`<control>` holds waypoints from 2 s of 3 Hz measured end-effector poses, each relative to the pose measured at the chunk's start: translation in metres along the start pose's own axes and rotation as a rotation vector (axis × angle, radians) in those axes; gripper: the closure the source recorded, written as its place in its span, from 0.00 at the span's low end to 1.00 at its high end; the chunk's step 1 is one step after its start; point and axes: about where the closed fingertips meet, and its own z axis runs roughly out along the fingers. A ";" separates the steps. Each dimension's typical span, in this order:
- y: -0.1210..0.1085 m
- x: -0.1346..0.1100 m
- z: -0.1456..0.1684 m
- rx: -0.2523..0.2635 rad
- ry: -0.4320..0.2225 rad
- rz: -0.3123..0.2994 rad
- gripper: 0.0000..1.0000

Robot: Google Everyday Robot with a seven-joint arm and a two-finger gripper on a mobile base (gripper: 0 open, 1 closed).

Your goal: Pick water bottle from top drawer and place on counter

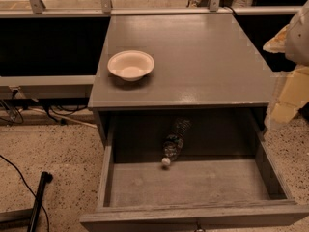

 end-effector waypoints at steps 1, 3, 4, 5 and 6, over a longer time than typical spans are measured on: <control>0.000 0.000 0.000 0.000 0.000 0.000 0.00; 0.066 -0.046 0.023 0.049 -0.126 0.252 0.00; 0.096 -0.051 0.039 0.029 -0.193 0.439 0.00; 0.096 -0.051 0.040 0.028 -0.194 0.444 0.00; 0.095 -0.038 0.064 0.014 -0.208 0.554 0.00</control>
Offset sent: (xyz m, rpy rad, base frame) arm -0.0272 0.0878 -0.1205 0.2394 -0.0543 -0.4017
